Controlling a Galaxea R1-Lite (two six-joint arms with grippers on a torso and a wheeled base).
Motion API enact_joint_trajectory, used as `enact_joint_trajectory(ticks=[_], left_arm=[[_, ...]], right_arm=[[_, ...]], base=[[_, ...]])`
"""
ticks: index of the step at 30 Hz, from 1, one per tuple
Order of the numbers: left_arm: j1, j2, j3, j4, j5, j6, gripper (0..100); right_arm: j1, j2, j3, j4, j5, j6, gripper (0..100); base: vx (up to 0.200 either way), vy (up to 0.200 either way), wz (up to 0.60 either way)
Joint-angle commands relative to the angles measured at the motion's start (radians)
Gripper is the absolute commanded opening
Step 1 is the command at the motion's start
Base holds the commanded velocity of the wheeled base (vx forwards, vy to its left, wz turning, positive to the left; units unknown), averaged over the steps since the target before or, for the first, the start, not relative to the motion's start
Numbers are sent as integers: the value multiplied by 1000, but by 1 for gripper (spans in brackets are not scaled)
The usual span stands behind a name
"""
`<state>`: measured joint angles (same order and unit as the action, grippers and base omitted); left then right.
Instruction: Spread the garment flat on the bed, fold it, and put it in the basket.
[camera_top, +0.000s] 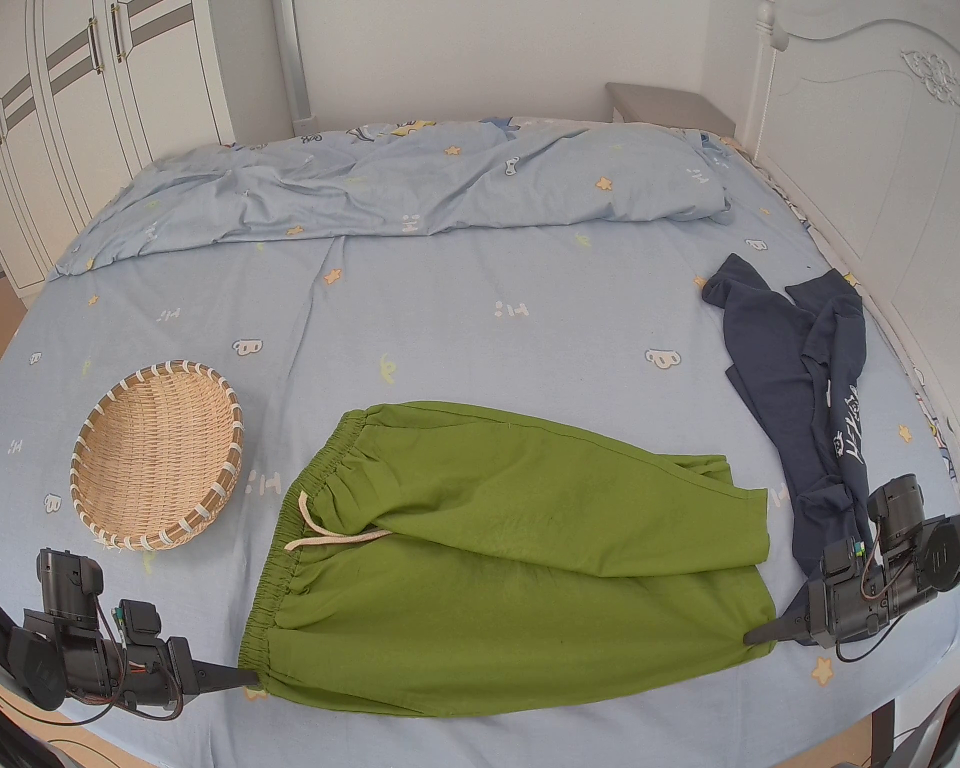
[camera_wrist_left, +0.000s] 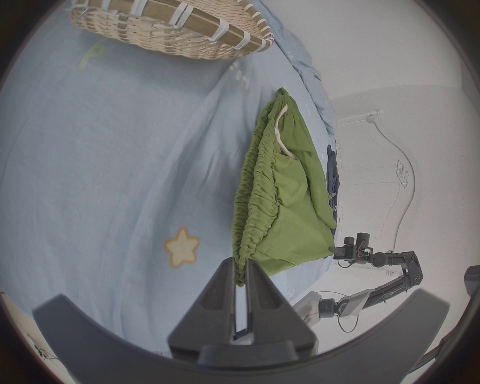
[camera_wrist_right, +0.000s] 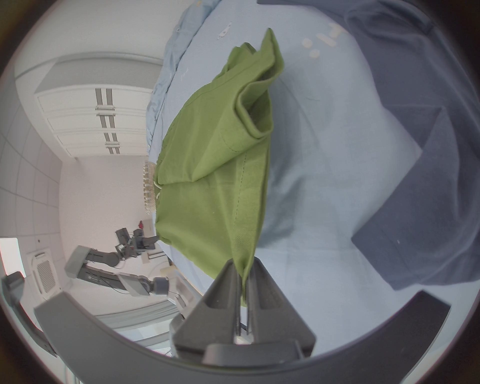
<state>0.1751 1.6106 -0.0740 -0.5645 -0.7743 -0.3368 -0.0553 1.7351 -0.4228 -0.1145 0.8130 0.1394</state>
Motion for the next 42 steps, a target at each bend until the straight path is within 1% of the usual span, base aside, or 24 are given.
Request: enact_joint_trajectory(ticks=[1,3,4,5,10,13,14,15,19,26,27,28,30,35,37,40,42], left_arm=[[21,-92,0,64,1,21,0],[32,-94,8,100,3,56,0],[32,-94,8,100,3,56,0],[41,-94,14,129,3,104,0],[87,-89,26,193,3,197,0],[112,-87,40,216,3,248,0],[112,-87,40,216,3,248,0],[118,-86,46,225,3,288,0],[115,-71,54,227,3,311,0],[116,2,54,218,4,344,0],[118,15,54,218,3,364,0],[119,29,56,221,4,387,100],[118,38,57,221,4,407,100],[122,32,56,222,3,406,100],[122,15,56,225,3,401,100],[124,-64,51,232,3,389,100],[119,-164,37,259,3,341,100]], right_arm=[[6,-43,58,6,-43,-26,0],[12,-46,84,-2,-46,-27,0],[12,-46,84,-2,-46,-27,0],[23,-43,114,-27,-57,-27,0],[66,-14,188,-145,-100,-26,0],[91,44,213,-205,-103,-26,0],[91,44,213,-205,-103,-26,0],[103,77,220,-249,-104,-26,0],[104,104,228,-295,-104,-27,0],[98,104,242,-297,-104,-30,0],[98,104,246,-297,-104,-32,0],[103,104,251,-297,-104,-34,100],[103,104,254,-298,-104,-34,100],[101,87,257,-300,-103,-35,100],[98,50,259,-298,-101,-34,100],[92,-45,259,-284,-103,-27,100],[88,-137,254,-263,-104,-23,100]], base=[[0,0,0],[0,0,0],[0,0,0],[0,0,0],[0,0,0],[0,0,0],[0,0,0],[0,0,0],[0,0,0],[0,0,0],[0,0,0],[0,0,0],[0,0,0],[0,0,0],[0,0,0],[0,0,0],[0,0,0]])
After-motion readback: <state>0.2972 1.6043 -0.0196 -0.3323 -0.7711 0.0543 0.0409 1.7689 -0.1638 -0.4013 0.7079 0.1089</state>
